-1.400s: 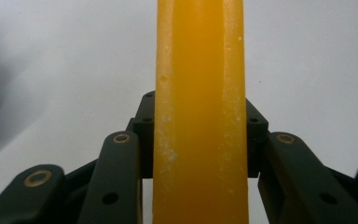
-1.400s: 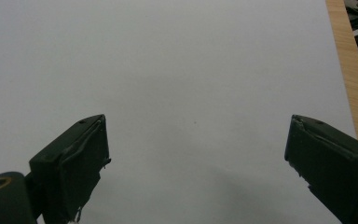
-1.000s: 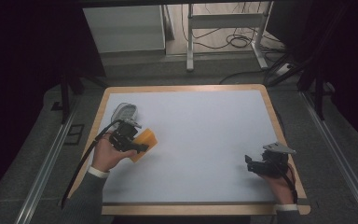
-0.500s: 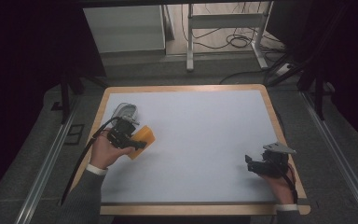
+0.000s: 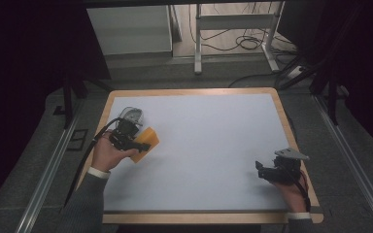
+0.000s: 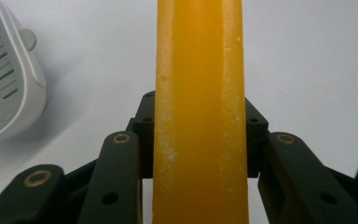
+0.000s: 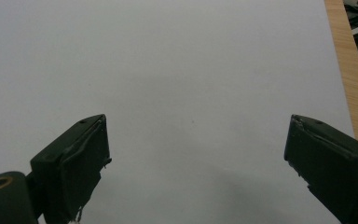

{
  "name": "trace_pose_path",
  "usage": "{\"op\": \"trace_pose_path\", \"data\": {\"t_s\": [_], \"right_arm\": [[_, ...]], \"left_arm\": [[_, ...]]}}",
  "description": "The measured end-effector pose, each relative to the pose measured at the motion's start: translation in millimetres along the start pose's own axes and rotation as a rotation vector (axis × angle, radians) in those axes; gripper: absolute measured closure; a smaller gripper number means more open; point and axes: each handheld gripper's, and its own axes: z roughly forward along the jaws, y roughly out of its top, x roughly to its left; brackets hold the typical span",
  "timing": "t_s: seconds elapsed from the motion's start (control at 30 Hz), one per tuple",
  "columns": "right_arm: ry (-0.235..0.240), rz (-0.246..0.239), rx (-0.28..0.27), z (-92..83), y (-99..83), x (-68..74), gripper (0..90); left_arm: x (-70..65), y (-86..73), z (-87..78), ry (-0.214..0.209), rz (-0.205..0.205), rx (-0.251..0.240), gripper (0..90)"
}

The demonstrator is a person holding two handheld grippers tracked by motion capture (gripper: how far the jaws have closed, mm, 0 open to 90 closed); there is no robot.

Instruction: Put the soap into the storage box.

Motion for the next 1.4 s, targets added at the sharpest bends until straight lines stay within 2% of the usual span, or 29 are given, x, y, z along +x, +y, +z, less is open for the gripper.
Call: {"op": "trace_pose_path", "data": {"t_s": [0.63,1.17,1.4], "right_arm": [[-0.003,-0.001,0.006,0.8,-0.5,0.1,6.6],[-0.004,-0.003,0.006,1.3,-0.7,0.1,6.6],[-0.005,-0.002,0.007,1.6,-0.9,-0.3,6.6]], "left_arm": [[18.1,7.0,-1.2,0.016,-0.051,-0.019,60.9],[31.3,18.2,-8.4,0.035,-0.065,-0.015,60.9],[36.6,22.0,-10.7,0.040,-0.084,-0.021,60.9]]}}
